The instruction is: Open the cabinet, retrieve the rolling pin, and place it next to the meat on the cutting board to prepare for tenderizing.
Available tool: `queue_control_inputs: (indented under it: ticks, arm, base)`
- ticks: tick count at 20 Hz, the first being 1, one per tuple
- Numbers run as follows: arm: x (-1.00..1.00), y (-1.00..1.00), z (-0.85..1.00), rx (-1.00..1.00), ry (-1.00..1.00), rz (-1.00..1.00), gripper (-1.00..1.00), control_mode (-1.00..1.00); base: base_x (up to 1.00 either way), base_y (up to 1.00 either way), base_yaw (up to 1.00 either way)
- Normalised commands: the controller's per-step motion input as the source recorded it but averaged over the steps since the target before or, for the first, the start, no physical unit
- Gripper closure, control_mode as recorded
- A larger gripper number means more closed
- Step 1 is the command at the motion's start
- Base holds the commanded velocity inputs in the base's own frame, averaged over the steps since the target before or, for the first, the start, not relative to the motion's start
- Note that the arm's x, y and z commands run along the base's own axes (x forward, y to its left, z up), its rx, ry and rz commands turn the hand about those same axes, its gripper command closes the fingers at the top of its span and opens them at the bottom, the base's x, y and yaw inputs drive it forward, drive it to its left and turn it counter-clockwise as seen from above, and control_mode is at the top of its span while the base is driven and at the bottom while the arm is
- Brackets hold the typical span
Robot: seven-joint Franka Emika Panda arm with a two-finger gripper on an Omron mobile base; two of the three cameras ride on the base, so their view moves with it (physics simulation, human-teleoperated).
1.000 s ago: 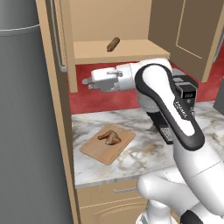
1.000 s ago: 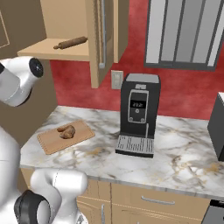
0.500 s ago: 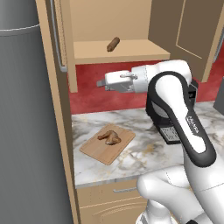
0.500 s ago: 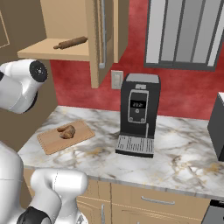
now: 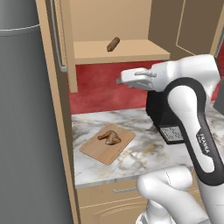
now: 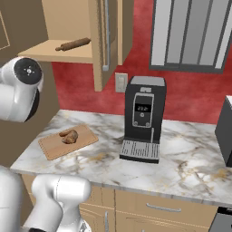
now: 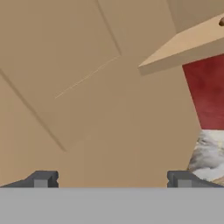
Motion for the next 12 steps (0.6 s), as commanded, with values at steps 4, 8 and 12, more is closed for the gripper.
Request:
queue_control_inputs:
  ticks: [4, 8, 12]
  arm:
    - [-0.16, -0.55, 0.14, -0.12, 0.00, -0.28, -1.00, -1.00]
    - [-0.03, -0.44, 0.17, -0.14, 0.00, -0.27, -1.00, -1.00]
    - [0.00, -0.37, 0.20, -0.15, 0.00, -0.25, -1.00, -1.00]
  base:
    - [0.00, 0.00, 0.00]
    - [0.00, 0.00, 0.00]
    - [0.00, 0.00, 0.00]
